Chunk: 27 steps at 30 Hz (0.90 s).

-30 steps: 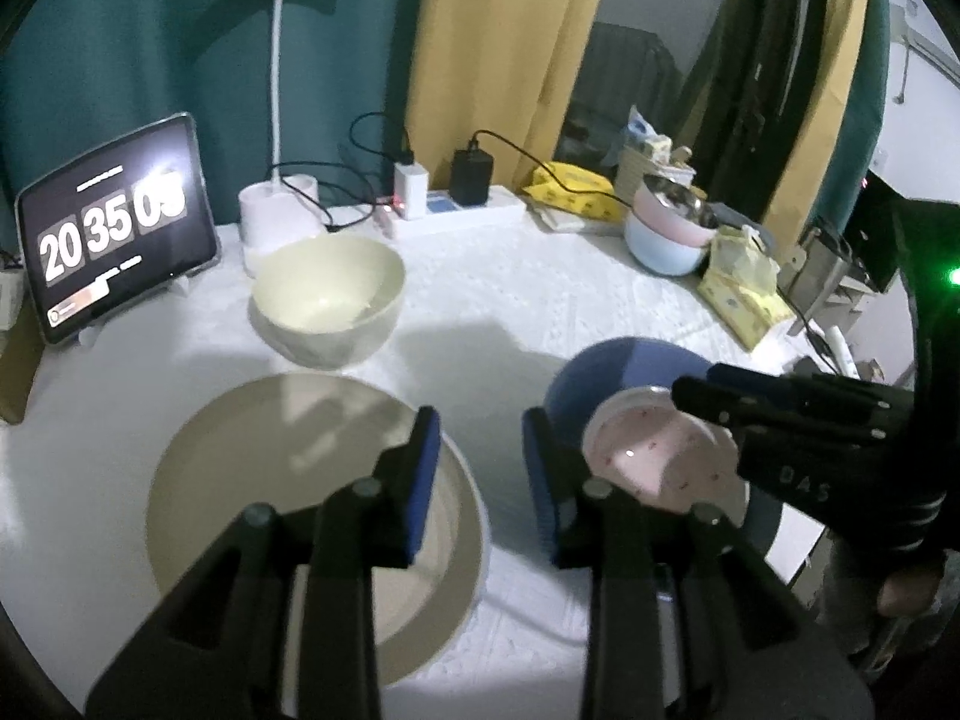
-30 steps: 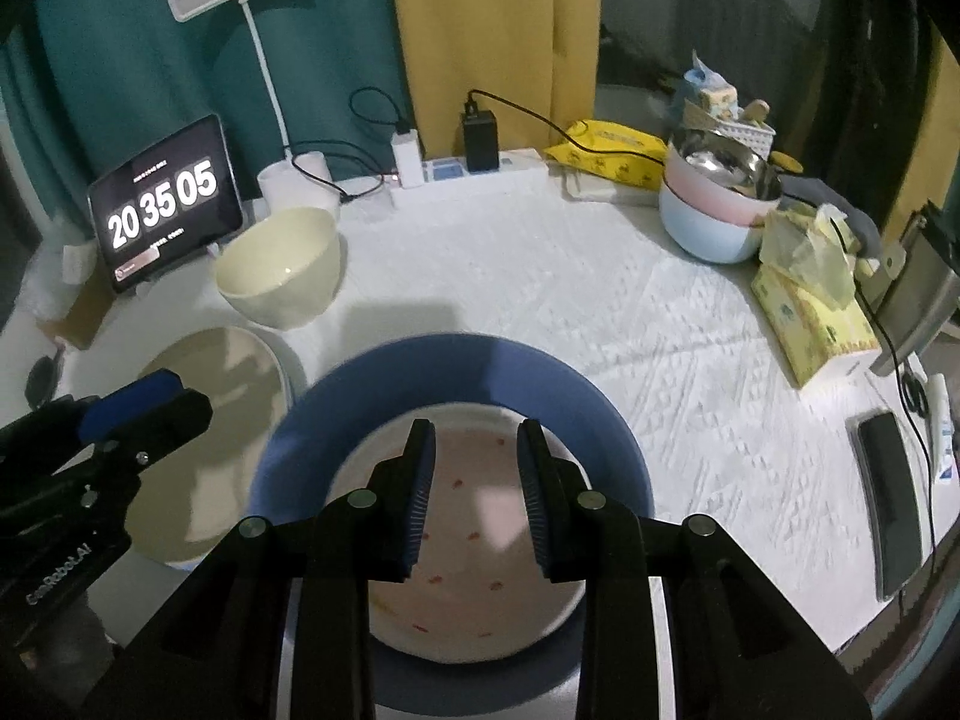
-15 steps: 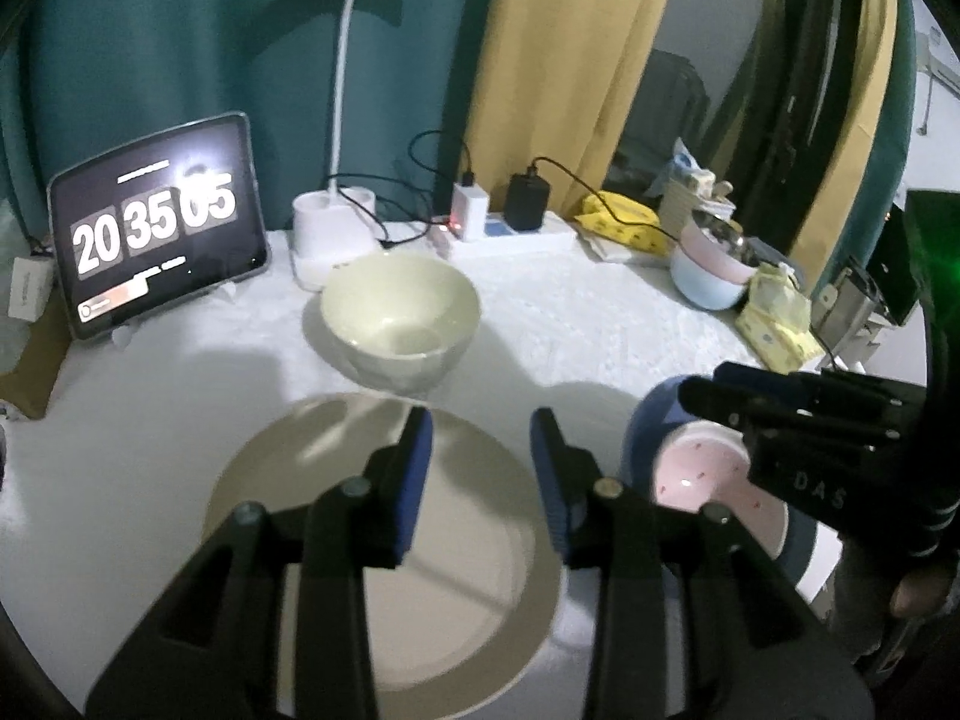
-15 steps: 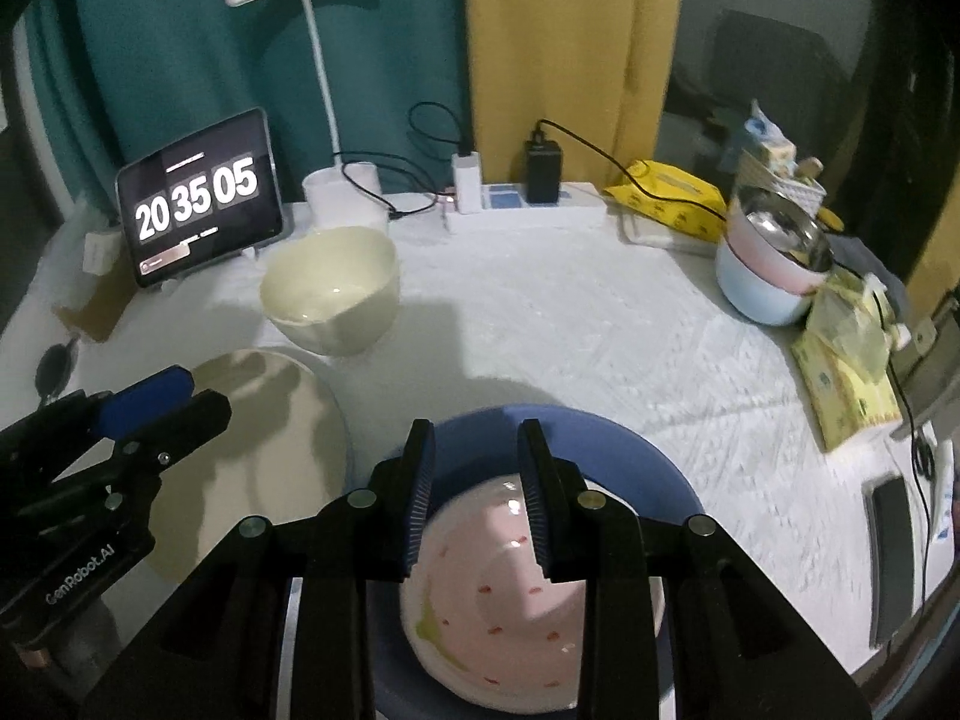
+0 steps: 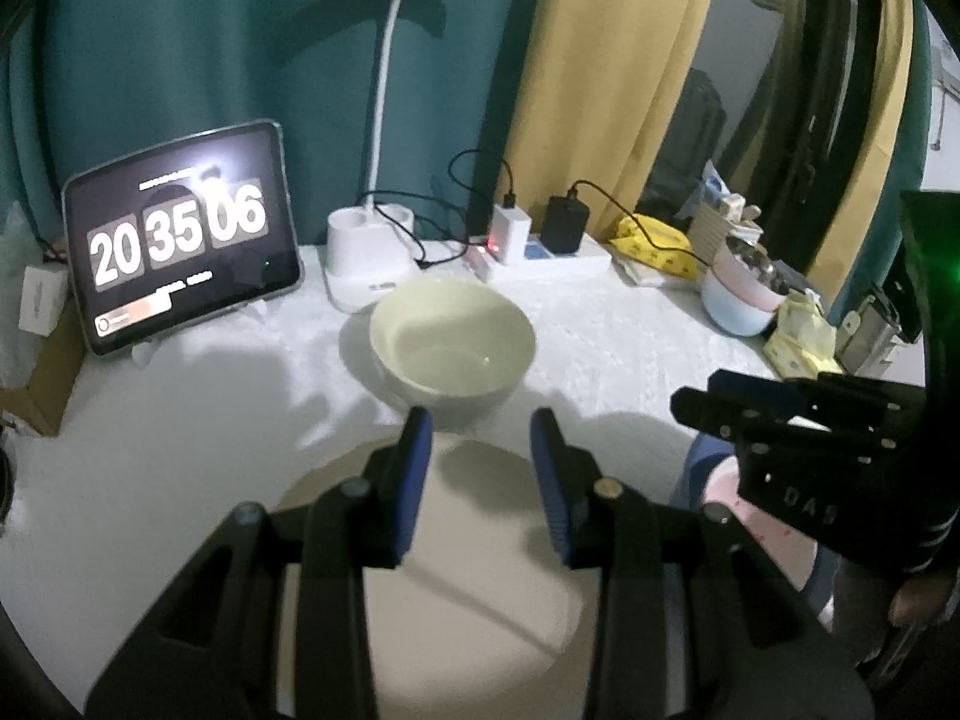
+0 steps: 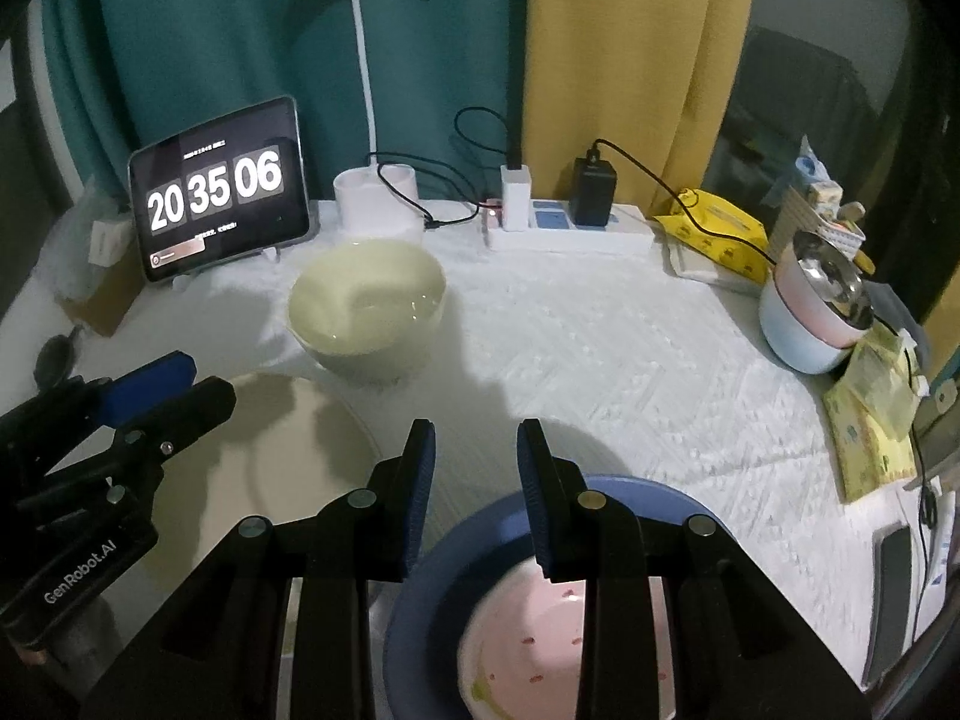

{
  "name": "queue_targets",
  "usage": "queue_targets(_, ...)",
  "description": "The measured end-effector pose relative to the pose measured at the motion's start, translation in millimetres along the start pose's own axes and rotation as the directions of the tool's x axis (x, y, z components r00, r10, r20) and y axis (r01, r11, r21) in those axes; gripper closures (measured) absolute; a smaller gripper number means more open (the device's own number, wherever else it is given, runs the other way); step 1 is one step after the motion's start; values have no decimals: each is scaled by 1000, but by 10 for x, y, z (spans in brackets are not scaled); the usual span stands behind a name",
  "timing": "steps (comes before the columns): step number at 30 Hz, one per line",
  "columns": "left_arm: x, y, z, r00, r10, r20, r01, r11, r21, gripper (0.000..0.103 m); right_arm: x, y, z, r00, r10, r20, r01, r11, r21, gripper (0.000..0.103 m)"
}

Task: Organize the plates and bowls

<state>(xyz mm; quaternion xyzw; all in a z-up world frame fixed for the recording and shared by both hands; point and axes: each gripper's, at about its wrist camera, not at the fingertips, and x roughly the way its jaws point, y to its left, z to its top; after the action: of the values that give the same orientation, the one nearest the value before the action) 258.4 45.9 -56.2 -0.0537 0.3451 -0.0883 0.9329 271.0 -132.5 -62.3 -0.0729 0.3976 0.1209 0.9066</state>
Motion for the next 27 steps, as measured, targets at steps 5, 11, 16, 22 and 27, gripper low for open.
queue_targets(5,73,86,72,1000,9,5,-9,1000,2,67,81,68,95,1000,4,-1,-4,1000,-12,73)
queue_targets(11,186,249,171,1000,17,11,-16,1000,-26,67,213,161,253,1000,6,-8,-7,1000,-22,73)
queue_targets(16,305,338,231,1000,14,1,-14,999,-30,67,319,230,353,1000,3,-14,-4,1000,-27,73)
queue_targets(22,436,438,295,1000,23,-16,-24,999,-38,67,469,283,433,999,18,-39,-18,1000,-7,73)
queue_targets(27,598,523,346,998,48,-43,-49,998,-41,67,627,287,492,997,18,-69,-17,1000,6,73)
